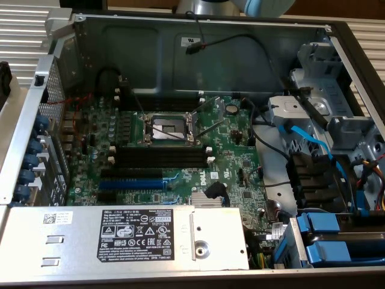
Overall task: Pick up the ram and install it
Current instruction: 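Pick up the ram and move it above insertion slot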
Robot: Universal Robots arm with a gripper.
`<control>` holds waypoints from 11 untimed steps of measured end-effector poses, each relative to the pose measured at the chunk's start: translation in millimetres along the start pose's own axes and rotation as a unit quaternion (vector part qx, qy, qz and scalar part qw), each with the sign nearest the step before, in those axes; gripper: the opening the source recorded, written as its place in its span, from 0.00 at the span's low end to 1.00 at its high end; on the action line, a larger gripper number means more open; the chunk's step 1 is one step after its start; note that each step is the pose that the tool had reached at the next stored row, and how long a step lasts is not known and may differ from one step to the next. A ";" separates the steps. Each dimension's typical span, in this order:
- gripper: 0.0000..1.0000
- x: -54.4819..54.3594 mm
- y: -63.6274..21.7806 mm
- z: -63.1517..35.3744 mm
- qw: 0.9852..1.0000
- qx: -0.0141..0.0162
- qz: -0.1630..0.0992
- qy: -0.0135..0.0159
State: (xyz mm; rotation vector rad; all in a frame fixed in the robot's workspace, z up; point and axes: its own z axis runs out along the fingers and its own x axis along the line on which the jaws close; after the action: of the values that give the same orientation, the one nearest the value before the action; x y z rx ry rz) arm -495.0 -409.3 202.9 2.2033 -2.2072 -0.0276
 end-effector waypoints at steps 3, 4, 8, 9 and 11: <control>0.25 0.0 0.0 0.0 1.000 0.000 0.000 0.000; 0.25 0.0 0.0 0.0 1.000 0.000 0.000 0.000; 0.16 0.0 0.0 0.0 1.000 0.000 0.000 0.000; 0.12 0.0 0.0 0.0 1.000 0.000 0.000 0.000; 0.12 0.0 0.0 0.0 1.000 0.000 0.000 0.000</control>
State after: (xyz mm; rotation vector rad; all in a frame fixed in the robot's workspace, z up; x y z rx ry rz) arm -495.0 -409.3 203.0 2.2033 -2.2072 -0.0276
